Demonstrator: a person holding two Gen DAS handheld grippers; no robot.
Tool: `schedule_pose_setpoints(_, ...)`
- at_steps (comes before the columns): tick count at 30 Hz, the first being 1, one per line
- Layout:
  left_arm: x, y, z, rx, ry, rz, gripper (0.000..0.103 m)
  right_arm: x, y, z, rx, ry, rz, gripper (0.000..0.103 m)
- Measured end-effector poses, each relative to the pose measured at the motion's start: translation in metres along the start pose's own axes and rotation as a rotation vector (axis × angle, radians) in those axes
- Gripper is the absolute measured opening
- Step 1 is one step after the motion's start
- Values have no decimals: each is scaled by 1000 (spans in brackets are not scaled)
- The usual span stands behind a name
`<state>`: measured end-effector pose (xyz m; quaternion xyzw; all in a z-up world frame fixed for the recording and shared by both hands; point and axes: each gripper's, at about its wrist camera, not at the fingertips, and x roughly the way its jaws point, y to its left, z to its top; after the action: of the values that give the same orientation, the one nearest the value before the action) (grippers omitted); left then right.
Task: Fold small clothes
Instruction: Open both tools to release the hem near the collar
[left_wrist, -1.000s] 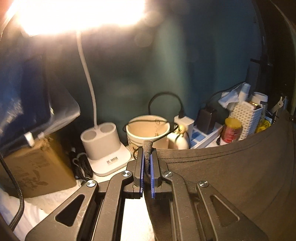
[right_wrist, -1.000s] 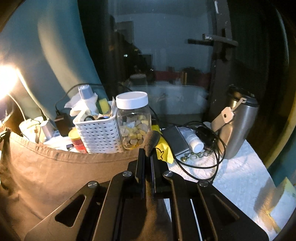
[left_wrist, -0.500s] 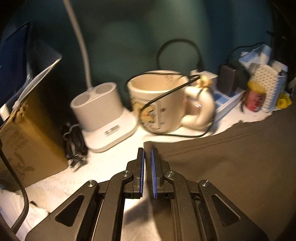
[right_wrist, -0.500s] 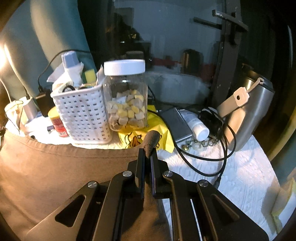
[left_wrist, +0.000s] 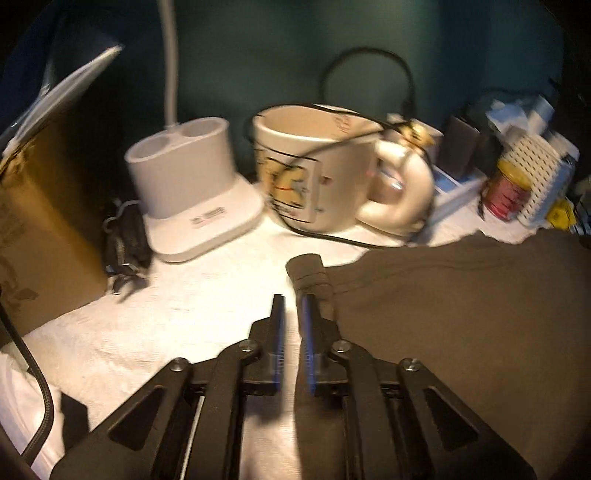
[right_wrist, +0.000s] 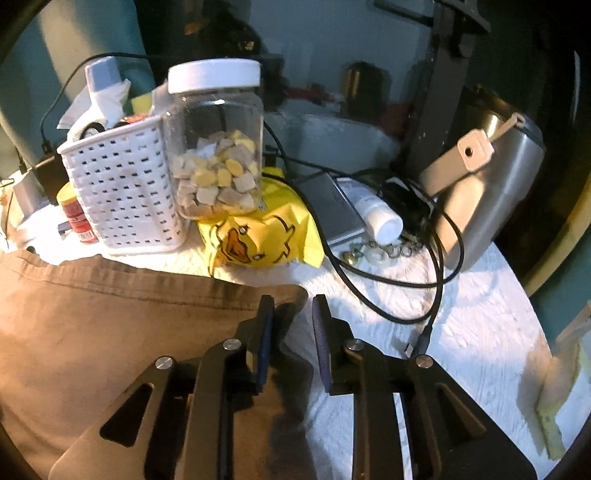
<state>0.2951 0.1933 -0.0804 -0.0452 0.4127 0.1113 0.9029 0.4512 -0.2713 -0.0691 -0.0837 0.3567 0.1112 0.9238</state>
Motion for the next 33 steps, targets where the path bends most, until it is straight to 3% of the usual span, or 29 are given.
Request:
schedule_pose_setpoints(3, 1, -10, -1, 38, 6, -29, 51, 0, -2, 0, 2, 2, 3, 23)
schedule_pose_setpoints(7, 3, -18, -3, 63, 23, -31, 53, -1, -2, 0, 5, 2, 7, 23)
schedule_pose_setpoints(9, 5, -19, -3, 65, 27, -34, 49, 1, -4, 0, 5, 4, 10, 23)
schedule_pose_setpoints(10, 4, -18, -4, 64, 26, -41, 39, 1, -4, 1, 5, 4, 13, 23)
schedule_pose_setpoints(11, 3, -18, -4, 65, 19, -41, 18, 1, -4, 2, 6, 3, 14, 23)
schedule_pose_setpoints(12, 5, -19, -2, 70, 18, -24, 11, 1, -5, 2, 9, 2, 17, 23)
schedule_pose_setpoints(16, 6, -13, -1, 93, 13, 97, 18, 2, -7, 1, 17, 5, 23, 23)
schedule_pose_setpoints(19, 13, 1, 0, 96, 34, 298, 17, 3, -8, 1, 19, 7, 25, 23)
schedule_pose_setpoints(25, 2, 31, -1, -48, 37, 180, 17, 3, -8, 1, 16, 8, 20, 23)
schedule_pose_setpoints(27, -4, 25, -3, -49, 31, 128, 17, 0, -7, 1, 9, 21, 21, 23)
schedule_pose_setpoints(33, -20, 9, -23, -31, 44, 73, 17, -22, -8, -1, 15, 6, 16, 23)
